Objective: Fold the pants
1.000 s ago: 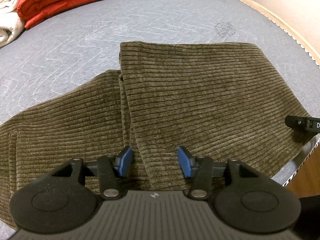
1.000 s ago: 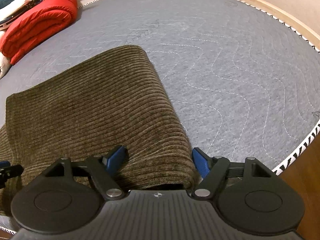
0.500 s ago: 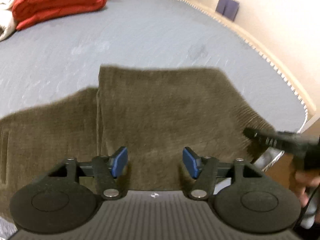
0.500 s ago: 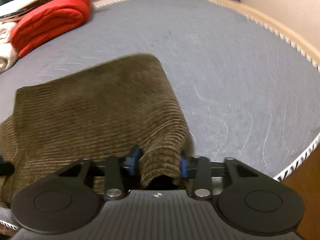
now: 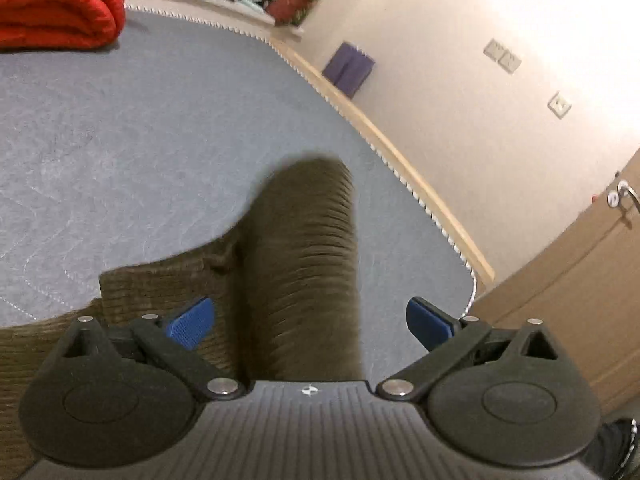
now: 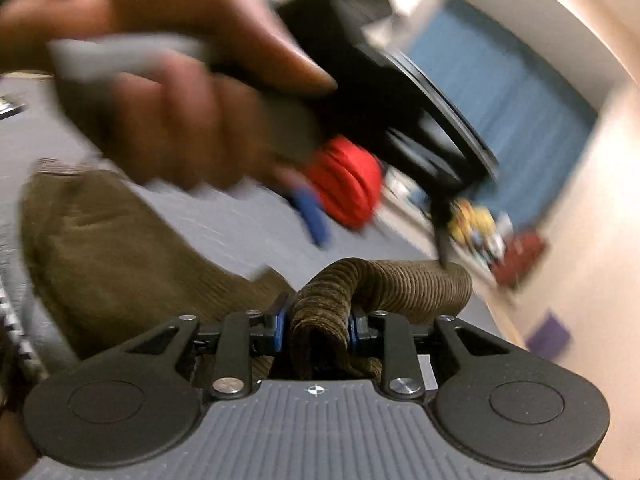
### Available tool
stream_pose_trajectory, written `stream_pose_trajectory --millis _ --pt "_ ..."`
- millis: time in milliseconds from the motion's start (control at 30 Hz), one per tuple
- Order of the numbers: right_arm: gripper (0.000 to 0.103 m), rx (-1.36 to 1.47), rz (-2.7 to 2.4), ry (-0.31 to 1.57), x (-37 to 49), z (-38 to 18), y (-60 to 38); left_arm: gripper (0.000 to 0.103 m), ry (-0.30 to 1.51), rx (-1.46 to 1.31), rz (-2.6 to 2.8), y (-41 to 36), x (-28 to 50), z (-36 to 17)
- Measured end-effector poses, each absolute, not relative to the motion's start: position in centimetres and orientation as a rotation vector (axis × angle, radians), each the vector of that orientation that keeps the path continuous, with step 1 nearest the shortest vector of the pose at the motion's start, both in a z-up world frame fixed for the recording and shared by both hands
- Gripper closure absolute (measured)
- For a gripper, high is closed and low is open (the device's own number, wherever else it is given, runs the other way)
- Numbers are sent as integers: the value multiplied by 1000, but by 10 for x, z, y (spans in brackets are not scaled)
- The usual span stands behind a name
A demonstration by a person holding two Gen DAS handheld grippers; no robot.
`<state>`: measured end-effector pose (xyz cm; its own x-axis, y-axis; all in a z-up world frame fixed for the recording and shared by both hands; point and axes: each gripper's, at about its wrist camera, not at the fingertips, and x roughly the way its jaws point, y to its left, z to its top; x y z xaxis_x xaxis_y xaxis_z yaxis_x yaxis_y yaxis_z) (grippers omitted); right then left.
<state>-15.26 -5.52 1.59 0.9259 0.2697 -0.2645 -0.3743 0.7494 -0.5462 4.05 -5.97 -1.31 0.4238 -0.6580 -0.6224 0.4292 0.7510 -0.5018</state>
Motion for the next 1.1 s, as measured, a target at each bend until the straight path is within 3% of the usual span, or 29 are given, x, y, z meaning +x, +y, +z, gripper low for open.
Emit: stream_pose_trajectory --millis 67,133,167,200,233,400,433,500,700,767,833,867,900,1100 --pt "75 -668 400 155 -161 13 -41 6 909 -249 -666 -58 41 -19" --pt "76 -693 435 141 -167 12 -31 36 925 -183 -597 -56 41 -24" --pt "76 -708 448 128 -170 12 -26 47 931 -149 -550 -52 41 -26" --pt "77 -712 459 121 -170 12 -23 70 935 -123 -511 -46 42 -29" --pt "78 -708 474 122 -171 13 -19 80 943 -116 -498 -40 42 -32" --pt "72 -608 653 169 -172 26 -1 83 946 -186 -438 11 43 -39" --pt "66 -568 712 178 -173 32 -1 83 947 -206 -421 24 42 -40" --pt "51 -480 807 187 -171 46 -3 83 946 -231 -402 52 41 -38" --pt "35 -193 907 268 -130 77 -29 80 919 -267 -322 154 26 -28" --pt "35 -149 845 322 -107 76 -33 66 944 -285 -272 183 23 -33" --pt "31 -92 769 400 -83 69 -40 20 978 -295 -192 203 23 -42" --pt "29 -61 723 449 -70 64 -44 12 979 -292 -152 212 23 -46" --pt "25 -30 677 503 -57 57 -49 6 984 -302 -136 220 25 -50" --pt "21 220 554 878 22 -7 -52 1 1121 -430 -131 251 47 -95"
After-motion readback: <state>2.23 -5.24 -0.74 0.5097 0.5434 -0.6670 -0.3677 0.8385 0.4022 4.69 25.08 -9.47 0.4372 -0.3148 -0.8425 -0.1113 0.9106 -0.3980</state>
